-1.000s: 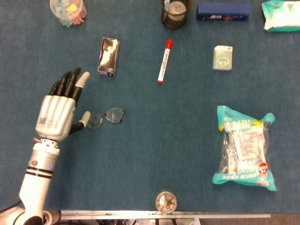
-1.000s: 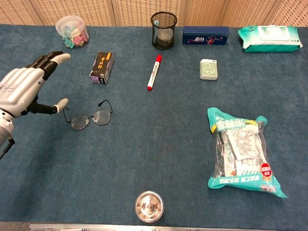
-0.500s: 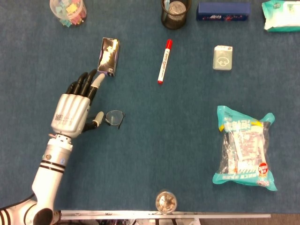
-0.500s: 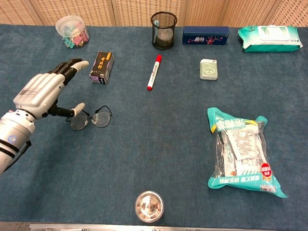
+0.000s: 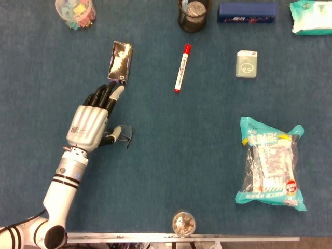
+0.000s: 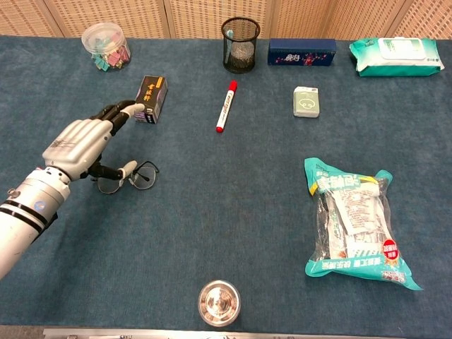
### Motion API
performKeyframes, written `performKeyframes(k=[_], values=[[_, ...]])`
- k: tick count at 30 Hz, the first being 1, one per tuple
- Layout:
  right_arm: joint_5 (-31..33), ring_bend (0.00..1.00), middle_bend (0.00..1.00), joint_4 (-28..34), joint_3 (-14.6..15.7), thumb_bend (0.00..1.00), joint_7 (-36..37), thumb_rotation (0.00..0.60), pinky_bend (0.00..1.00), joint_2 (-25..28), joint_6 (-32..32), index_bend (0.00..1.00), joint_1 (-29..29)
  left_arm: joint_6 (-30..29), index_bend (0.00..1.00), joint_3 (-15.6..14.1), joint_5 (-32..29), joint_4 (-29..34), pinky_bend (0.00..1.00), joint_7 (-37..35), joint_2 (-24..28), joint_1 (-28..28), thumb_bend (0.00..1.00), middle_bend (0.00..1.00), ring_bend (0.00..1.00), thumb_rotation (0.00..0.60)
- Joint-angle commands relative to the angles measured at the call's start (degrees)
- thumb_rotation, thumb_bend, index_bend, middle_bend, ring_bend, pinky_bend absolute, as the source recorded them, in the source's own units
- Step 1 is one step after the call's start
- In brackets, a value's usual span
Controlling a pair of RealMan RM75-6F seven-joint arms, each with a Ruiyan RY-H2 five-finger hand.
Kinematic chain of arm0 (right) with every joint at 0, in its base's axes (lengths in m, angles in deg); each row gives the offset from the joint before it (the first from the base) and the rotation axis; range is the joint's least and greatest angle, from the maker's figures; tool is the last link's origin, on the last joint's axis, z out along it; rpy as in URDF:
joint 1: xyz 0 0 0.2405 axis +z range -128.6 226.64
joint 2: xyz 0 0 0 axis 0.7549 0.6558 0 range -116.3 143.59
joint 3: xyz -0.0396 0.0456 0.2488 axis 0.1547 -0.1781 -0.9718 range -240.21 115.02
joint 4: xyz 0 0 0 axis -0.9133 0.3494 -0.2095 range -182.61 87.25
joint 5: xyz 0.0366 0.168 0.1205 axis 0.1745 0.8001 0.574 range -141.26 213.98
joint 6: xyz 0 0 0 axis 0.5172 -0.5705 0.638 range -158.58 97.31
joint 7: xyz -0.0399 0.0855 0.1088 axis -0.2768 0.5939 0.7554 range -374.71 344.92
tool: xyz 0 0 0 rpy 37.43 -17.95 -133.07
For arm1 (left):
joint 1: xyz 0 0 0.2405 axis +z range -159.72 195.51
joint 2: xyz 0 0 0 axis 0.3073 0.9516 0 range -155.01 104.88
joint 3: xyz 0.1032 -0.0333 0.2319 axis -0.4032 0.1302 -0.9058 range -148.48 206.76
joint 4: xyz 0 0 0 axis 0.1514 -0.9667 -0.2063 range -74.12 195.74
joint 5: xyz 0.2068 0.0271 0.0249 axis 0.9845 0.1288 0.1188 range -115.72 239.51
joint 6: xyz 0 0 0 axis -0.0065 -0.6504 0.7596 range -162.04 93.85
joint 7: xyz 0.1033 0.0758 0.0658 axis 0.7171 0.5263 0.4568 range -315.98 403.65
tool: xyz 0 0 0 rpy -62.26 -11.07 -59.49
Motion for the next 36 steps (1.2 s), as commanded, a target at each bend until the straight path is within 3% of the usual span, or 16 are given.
performKeyframes(k=[1,22,36], values=[[0.01,0.26,0.32,0.05,-0.01,0.37,-0.06,0.600,0.36,-0.01,0.02,0.31,-0.03,0.44,0.00,-0.19,-0.08,-1.14,0.17,-0.70,-0.67,-0.23,0.33,0.00,0.00,0.600],[0.52,0.26,0.33,0.49,-0.28,0.37,-1.16,0.600,0.36,-0.22,-0.57,0.31,0.18,3.09,0.00,-0.89,-0.38,-9.85,0.17,-5.55,-3.90,-1.17,0.33,0.00,0.00,0.600],[0.34,0.26,0.32,0.43,-0.27,0.37,-1.29,0.600,0.36,-0.73,-0.73,0.31,0.35,1.92,0.00,-1.12,-1.50,-10.29,0.17,-5.25,-2.23,0.40,0.33,0.00,0.00,0.600]])
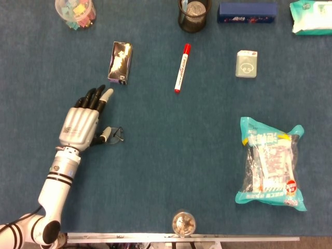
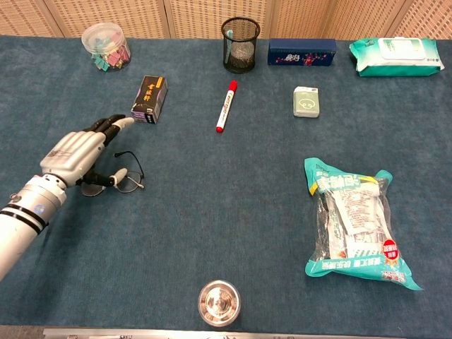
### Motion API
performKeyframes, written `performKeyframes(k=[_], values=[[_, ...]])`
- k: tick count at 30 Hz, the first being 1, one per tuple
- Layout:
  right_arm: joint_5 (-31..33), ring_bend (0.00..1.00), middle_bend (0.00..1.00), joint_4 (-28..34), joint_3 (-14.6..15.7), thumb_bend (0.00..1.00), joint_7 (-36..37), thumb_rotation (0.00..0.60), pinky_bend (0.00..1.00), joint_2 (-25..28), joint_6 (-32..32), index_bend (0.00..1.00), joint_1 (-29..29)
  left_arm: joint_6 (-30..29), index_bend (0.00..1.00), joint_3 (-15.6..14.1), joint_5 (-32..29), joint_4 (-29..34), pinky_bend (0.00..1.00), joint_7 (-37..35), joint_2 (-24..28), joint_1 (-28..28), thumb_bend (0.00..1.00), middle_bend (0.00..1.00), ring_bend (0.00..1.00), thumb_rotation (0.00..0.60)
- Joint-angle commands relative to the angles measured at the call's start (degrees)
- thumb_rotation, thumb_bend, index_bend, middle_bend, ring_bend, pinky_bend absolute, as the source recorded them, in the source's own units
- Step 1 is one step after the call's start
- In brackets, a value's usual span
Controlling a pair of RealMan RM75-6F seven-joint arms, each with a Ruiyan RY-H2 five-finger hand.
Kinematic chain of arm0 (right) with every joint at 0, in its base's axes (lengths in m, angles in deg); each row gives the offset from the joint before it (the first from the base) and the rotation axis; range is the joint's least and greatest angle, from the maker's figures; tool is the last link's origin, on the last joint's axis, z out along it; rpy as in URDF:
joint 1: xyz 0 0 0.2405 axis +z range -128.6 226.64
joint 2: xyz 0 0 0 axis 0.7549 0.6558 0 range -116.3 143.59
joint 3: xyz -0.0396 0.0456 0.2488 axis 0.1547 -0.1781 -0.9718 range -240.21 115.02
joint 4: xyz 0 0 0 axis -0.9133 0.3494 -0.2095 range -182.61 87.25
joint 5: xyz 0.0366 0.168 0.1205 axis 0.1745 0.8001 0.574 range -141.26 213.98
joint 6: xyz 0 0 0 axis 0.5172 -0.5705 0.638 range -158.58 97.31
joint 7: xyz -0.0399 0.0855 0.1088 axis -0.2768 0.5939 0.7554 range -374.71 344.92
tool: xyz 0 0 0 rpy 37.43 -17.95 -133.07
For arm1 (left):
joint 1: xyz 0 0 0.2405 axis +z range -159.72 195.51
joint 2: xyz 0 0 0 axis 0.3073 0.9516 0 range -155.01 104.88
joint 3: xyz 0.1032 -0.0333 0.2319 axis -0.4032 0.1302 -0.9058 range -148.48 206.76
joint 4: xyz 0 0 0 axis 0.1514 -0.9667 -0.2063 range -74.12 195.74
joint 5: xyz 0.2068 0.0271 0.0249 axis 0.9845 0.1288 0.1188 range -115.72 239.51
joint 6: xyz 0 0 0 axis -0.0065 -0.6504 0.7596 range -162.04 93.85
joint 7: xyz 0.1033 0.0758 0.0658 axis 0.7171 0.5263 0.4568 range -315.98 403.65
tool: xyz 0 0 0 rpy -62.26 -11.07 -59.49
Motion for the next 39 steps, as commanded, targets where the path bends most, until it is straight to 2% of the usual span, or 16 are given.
performKeyframes(k=[1,13,21,34,39], values=[[-0.06,0.26,0.32,-0.04,0.03,0.37,0.05,0.600,0.36,-0.09,-0.06,0.31,0.04,-0.42,0.00,-0.01,-0.26,0.31,0.17,0.20,0.47,0.41,0.33,0.00,0.00,0.600],[-0.30,0.26,0.33,-0.24,0.05,0.37,0.22,0.600,0.36,-0.46,-0.20,0.31,0.24,-2.95,0.00,-0.08,0.23,4.06,0.17,1.37,2.69,1.75,0.33,0.00,0.00,0.600],[-0.51,0.26,0.33,-0.02,-0.12,0.37,0.32,0.600,0.36,-0.26,-0.15,0.31,0.47,-7.11,0.00,1.76,0.02,8.57,0.17,3.66,5.17,2.93,0.33,0.00,0.00,0.600],[-1.06,0.26,0.33,-0.65,-0.09,0.37,1.49,0.600,0.36,-0.50,-0.31,0.31,0.87,-11.97,0.00,3.48,-0.40,18.90,0.17,11.31,13.34,4.46,0.33,0.00,0.00,0.600],[-1.17,0.26,0.32,-0.58,-0.07,0.37,1.64,0.600,0.36,-0.44,-0.10,0.31,0.83,-12.37,0.00,4.17,-2.31,27.23,0.17,13.08,15.50,4.88,0.33,0.00,0.00,0.600]])
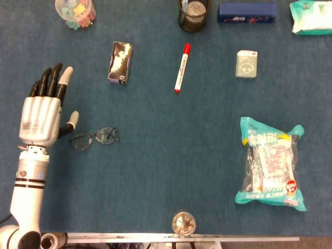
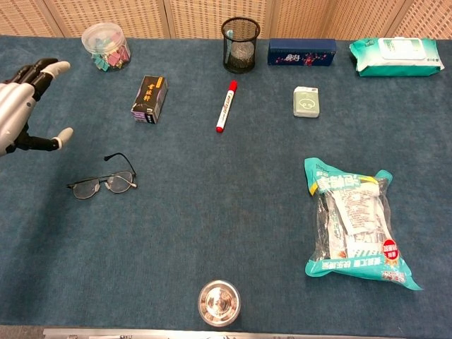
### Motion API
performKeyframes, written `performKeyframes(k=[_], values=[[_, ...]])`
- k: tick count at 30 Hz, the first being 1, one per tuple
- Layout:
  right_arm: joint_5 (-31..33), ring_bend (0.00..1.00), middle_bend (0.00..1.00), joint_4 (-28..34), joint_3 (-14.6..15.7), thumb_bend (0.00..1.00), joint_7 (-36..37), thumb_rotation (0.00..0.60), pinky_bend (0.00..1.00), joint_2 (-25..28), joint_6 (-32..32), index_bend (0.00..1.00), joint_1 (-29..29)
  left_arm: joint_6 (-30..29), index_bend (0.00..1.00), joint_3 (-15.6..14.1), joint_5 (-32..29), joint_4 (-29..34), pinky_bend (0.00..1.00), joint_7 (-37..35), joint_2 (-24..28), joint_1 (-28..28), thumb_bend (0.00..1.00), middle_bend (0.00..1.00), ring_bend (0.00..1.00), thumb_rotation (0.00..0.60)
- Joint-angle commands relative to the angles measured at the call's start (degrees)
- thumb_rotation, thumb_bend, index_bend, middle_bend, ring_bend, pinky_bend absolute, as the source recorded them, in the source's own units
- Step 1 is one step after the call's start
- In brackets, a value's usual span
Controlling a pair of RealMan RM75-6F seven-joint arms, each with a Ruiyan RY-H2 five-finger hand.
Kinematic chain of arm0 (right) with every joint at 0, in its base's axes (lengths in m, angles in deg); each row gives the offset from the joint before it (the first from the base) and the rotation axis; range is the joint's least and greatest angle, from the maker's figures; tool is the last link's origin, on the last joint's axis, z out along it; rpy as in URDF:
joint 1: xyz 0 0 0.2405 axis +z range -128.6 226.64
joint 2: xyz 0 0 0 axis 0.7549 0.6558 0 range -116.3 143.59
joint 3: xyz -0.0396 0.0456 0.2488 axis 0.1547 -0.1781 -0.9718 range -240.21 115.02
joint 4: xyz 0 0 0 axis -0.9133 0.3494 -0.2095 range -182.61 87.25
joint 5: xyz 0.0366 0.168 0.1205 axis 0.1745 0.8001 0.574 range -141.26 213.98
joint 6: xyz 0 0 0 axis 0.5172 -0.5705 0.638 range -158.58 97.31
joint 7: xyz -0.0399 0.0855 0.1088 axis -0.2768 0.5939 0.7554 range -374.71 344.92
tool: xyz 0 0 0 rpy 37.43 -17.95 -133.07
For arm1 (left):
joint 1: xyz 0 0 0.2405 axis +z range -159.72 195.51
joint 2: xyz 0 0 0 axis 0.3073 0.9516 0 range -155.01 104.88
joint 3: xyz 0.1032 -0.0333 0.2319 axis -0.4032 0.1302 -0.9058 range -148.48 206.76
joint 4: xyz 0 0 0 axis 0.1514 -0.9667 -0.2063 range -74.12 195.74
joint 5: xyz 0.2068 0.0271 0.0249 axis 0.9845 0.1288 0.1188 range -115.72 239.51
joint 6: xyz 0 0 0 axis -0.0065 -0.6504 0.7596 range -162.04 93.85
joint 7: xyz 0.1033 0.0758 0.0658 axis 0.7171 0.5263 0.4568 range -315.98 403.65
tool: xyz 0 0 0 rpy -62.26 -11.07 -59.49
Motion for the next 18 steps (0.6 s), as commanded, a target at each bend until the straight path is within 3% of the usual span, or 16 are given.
performKeyframes(k=[1,10,18], values=[[-0.02,0.26,0.32,0.00,0.00,0.37,0.04,0.600,0.36,0.02,0.05,0.31,-0.02,-0.24,0.00,0.67,-1.92,7.33,0.17,1.65,1.88,0.33,0.33,0.00,0.00,0.600],[0.18,0.26,0.33,-0.37,-0.01,0.37,0.82,0.600,0.36,0.23,0.44,0.31,-0.37,0.40,0.00,0.74,-4.71,16.31,0.17,8.83,1.72,-1.16,0.33,0.00,0.00,0.600],[0.08,0.26,0.33,-0.96,0.13,0.37,1.82,0.600,0.36,0.15,0.61,0.31,-0.61,0.10,0.00,-0.37,-4.77,18.55,0.17,11.95,-0.13,-2.02,0.33,0.00,0.00,0.600]])
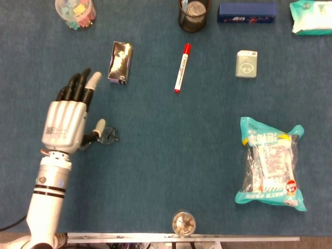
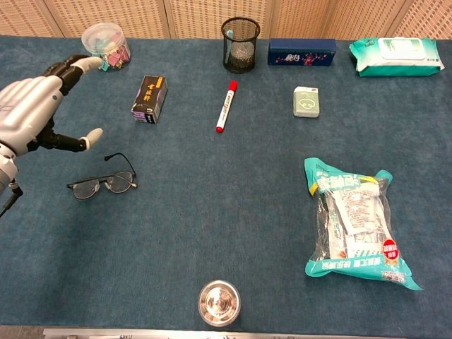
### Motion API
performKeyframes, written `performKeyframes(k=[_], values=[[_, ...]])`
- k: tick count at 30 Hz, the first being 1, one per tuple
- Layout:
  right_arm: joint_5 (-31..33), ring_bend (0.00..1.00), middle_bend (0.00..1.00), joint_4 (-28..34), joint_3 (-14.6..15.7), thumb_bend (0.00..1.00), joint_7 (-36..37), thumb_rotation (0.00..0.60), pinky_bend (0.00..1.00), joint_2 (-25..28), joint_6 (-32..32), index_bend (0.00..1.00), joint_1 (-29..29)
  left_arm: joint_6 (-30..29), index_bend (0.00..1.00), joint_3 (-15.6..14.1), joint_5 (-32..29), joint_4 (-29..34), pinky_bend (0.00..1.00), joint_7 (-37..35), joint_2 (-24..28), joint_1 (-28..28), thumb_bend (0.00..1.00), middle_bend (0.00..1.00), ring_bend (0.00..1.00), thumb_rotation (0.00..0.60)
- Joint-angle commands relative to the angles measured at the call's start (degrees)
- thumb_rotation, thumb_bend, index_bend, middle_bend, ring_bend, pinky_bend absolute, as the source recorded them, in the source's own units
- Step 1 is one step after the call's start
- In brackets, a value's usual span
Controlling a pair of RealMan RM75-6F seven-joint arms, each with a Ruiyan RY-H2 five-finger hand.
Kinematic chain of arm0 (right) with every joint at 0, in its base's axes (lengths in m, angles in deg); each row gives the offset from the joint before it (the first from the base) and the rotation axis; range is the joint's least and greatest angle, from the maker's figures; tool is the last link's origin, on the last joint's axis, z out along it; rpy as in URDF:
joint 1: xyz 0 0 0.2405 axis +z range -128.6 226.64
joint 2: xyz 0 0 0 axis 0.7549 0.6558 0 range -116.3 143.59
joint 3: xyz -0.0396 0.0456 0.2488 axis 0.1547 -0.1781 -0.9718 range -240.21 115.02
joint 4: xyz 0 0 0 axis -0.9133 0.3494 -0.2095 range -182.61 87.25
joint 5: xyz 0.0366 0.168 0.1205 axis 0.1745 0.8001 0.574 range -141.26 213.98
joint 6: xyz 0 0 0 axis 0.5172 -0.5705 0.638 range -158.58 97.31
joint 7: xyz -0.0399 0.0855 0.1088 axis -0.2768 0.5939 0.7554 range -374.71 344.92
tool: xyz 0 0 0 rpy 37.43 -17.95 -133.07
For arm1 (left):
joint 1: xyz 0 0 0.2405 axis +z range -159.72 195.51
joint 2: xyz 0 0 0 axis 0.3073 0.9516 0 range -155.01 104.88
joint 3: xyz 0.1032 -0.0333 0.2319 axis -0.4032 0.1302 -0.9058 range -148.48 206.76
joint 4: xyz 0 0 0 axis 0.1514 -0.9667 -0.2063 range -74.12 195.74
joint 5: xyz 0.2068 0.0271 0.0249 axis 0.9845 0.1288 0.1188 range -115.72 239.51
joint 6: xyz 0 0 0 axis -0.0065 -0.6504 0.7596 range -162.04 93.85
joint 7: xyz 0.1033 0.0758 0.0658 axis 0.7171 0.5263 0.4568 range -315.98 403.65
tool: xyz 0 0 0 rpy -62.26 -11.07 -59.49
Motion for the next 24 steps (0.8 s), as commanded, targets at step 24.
performKeyframes(k=[24], values=[[-0.16,0.26,0.33,-0.42,0.25,0.37,1.14,0.600,0.36,0.04,0.41,0.31,-0.60,-1.32,0.00,-1.86,-1.06,-5.18,0.17,3.59,-6.36,-0.88,0.33,0.00,0.00,0.600]])
